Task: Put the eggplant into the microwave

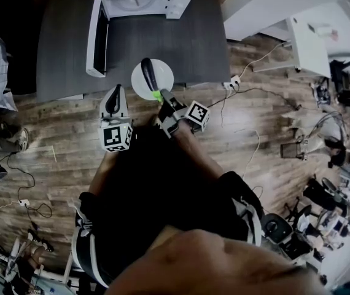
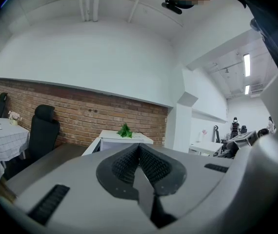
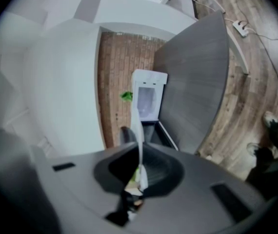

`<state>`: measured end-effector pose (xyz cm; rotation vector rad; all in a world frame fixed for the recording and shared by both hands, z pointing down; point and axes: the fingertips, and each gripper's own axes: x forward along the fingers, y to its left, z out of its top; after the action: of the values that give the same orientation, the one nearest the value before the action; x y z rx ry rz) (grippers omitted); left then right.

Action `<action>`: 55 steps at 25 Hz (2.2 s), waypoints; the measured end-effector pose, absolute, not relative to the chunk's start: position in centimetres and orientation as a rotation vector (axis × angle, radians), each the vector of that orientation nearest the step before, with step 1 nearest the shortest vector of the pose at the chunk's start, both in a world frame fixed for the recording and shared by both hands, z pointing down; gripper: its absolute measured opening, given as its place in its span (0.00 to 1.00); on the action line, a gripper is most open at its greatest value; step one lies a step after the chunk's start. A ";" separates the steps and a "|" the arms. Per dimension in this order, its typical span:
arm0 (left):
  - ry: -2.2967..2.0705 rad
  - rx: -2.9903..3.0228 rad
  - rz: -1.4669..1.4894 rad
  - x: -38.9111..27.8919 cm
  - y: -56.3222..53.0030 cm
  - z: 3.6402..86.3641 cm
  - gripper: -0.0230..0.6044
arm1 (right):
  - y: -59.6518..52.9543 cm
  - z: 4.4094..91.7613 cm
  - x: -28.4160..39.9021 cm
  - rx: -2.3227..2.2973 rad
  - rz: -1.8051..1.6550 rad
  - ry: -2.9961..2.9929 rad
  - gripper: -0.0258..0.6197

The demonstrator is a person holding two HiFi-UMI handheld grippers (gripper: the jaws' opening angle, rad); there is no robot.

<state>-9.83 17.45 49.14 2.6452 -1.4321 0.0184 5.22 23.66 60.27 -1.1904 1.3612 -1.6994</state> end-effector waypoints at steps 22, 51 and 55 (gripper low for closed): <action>-1.649 2.545 -0.019 -6.2 18.6 48.3 0.09 | 23.0 60.9 9.7 -1.127 -1.783 1.472 0.10; -1.614 2.538 -0.018 -5.5 11.3 49.2 0.09 | 16.0 61.6 10.2 -1.142 -1.778 1.462 0.10; -1.577 2.549 -0.016 -5.6 8.2 49.3 0.09 | 13.6 61.7 9.8 -1.149 -1.772 1.450 0.10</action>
<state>-5.63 8.25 49.31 2.5487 -1.5774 -0.0156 9.77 13.63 61.73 -1.1486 1.4495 -1.7716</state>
